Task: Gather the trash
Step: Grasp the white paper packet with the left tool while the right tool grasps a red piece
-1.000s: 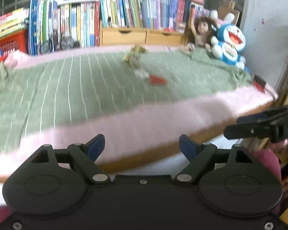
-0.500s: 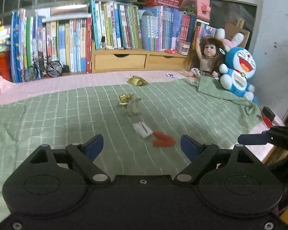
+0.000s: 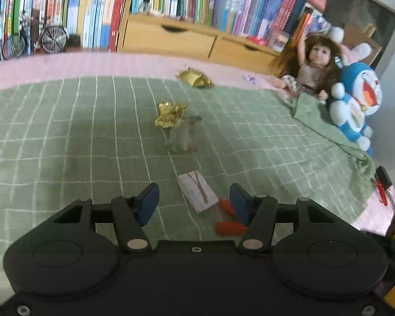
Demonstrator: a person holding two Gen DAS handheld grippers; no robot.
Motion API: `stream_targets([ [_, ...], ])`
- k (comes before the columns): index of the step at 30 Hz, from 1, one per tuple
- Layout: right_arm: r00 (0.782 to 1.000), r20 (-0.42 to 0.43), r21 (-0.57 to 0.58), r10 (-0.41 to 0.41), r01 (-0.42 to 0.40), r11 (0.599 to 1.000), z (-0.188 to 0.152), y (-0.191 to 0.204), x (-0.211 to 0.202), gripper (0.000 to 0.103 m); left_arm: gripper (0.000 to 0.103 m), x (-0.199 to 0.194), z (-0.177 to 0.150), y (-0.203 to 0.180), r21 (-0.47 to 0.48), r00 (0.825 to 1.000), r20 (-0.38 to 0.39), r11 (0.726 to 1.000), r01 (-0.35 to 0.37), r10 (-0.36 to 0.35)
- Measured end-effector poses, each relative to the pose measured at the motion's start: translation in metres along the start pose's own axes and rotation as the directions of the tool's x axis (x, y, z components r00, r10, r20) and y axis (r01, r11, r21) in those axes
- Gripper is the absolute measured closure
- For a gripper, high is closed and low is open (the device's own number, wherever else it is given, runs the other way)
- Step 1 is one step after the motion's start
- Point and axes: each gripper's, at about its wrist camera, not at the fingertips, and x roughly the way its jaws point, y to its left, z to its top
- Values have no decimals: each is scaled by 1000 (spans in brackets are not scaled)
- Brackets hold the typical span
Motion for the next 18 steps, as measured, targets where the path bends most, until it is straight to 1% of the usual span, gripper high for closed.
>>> stream_targets([
  [1,1000,2,18,-5,5,1000,-2,-1,3,37,48,6,0,-1,-2,1000,-7,1000,-9,9],
  [3,1000,5,56,-20,20,998,-7,-1,8,37,63,18,1,-2,-7,999,-25,999,-35,35],
  [4,1000,4,76,-23,23,997,-9,-2,9,37,65,23,1,-3,-12,998,-28,999,-50,50],
  [6,1000,4,112,-28,28,993,-12,-3,12,37,70,26,2,-6,-12,998,-9,998,-61,61],
  [9,999,10,162,-50,48,986,-17,-4,15,37,78,29,4,-7,-46,999,-15,998,-46,46],
  [11,998,13,186,-55,51,981,-17,-4,16,37,81,27,4,-9,-41,998,-2,997,-60,60],
  [13,998,18,185,-61,57,981,-16,-1,18,37,81,22,4,-11,-28,997,18,997,-71,72],
  [14,997,20,177,-68,63,982,-15,1,20,37,88,20,5,-11,-25,997,26,997,-73,74],
  [18,996,20,157,-89,85,984,-13,6,25,37,89,10,8,-3,-39,996,38,996,-78,79],
])
